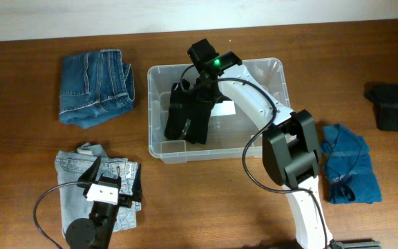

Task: Pack container
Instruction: 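Lower the black garment into the container and open the right gripper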

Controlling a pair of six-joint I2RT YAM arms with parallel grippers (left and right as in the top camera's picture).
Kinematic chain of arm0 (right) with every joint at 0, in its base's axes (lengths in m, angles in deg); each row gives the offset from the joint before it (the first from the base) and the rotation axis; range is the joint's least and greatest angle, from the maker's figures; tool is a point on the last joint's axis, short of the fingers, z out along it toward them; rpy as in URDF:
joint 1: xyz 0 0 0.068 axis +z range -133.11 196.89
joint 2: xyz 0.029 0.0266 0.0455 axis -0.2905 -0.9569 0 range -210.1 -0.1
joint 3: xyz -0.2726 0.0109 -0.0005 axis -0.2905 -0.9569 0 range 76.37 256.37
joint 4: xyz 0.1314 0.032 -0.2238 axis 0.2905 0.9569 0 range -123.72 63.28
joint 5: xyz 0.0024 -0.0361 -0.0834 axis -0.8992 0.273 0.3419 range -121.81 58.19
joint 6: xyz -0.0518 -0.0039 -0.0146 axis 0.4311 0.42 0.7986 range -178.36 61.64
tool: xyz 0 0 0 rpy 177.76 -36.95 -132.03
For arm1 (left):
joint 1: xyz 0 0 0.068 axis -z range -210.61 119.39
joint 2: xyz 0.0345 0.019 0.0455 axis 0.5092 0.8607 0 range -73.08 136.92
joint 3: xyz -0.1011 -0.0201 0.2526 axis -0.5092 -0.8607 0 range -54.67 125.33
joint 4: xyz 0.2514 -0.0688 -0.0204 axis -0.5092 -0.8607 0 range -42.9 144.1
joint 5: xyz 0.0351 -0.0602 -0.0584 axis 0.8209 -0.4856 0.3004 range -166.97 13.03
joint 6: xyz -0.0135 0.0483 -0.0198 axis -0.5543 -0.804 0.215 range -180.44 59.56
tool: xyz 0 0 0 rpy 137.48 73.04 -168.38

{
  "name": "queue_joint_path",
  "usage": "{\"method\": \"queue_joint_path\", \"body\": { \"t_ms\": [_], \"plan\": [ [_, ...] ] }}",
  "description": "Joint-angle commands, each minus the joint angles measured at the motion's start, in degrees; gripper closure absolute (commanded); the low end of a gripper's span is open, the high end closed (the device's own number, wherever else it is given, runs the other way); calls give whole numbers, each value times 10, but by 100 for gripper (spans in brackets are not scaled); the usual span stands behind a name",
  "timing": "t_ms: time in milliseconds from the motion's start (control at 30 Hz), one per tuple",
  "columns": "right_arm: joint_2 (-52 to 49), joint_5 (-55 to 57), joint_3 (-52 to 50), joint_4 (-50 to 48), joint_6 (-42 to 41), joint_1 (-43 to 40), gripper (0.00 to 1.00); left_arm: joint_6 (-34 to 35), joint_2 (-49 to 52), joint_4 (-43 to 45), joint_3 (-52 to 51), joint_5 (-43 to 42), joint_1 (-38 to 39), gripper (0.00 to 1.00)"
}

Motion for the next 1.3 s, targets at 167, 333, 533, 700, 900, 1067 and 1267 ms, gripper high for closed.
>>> {"method": "queue_joint_path", "body": {
  "t_ms": [167, 333, 533, 700, 900, 1067, 1267],
  "plan": [
    [62, 13, 3, 56, -3, 2, 96, -9, -3, -1, -3, -3, -3, 1],
    [108, 13, 4, 95, -3, 2, 96, -9, -3, -1, -3, -3, -3, 1],
    [120, 13, 3, 160, -1, 3, 96, -9, -3, -1, -3, -3, -3, 1],
    [118, 10, -26, 181, 6, 9, 96, -9, -3, -1, -3, -3, -3, 1],
    [115, 10, -106, 152, 5, 21, 96, -9, -3, -1, -3, -3, -3, 1],
    [115, -19, -158, 108, 8, 21, 96, -9, -3, -1, -3, -3, -3, 1],
    [113, -33, -174, 62, 10, 21, 96, -9, -3, -1, -3, -3, -3, 1]
  ]
}}
